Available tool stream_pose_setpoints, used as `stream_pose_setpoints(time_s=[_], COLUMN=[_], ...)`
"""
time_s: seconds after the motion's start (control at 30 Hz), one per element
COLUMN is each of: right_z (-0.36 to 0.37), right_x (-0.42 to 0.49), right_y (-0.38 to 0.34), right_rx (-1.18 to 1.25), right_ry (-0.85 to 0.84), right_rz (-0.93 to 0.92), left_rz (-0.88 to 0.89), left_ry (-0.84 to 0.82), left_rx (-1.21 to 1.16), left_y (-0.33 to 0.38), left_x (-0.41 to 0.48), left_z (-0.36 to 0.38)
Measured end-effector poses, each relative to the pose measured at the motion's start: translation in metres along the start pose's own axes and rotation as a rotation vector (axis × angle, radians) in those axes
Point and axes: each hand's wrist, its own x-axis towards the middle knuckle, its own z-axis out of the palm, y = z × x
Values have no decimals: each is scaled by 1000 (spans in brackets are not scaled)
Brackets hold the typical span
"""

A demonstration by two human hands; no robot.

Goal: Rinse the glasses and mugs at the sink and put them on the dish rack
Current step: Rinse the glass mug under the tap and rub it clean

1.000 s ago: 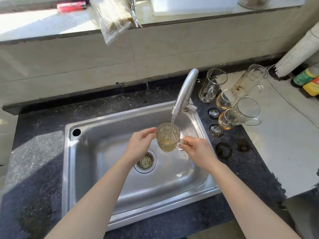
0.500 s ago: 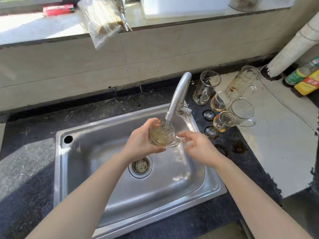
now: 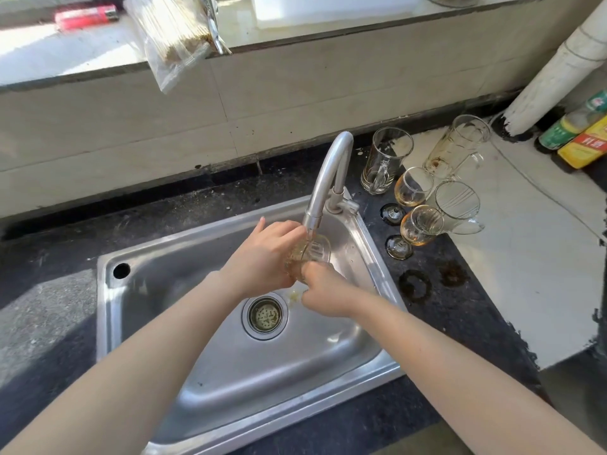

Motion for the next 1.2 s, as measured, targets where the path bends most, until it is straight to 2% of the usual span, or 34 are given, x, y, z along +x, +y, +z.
stream_pose_setpoints(time_s=[0.03, 0.1, 0.13, 0.17, 0.3, 0.4, 0.53, 0.7, 0.77, 0.83, 0.93, 1.03, 1.2], right_z=[-1, -7, -9, -7, -4, -10, -16, -41, -37, -29, -27, -30, -33], right_x=[1, 2, 1, 1, -3, -7, -7, -20, -20, -14, -9, -2, 16], right_y=[3, 8, 7, 6, 3, 1, -12, 0, 0, 2, -3, -9, -14], right_rx=[-90, -526, -651, -676, -254, -295, -5, 31, 259, 412, 365, 512, 625], right_ry=[-2, 27, 35, 46, 70, 126, 96, 88, 61, 152, 349, 242, 42], right_rz=[-35, -125, -144, -156, -123, -111, 23, 36, 46, 53, 56, -20, 30], left_rz=[16, 23, 28, 41, 68, -18, -12, -88, -120, -172, -216, -205, -132], left_ry=[3, 4, 0, -6, 21, 45, 28, -25, -57, -65, -78, -70, -44], left_rx=[27, 50, 59, 72, 103, -16, -55, -62, -75, -126, -172, -182, -126], left_y=[-1, -1, 0, 0, -5, -2, 3, -3, -2, 0, 0, 2, 7], left_x=[-1, -2, -2, -1, 0, -2, 2, -5, -5, -4, -3, -2, -4], left_z=[0, 0, -1, -2, -7, -8, -10, -17, -16, -17, -20, -23, -21])
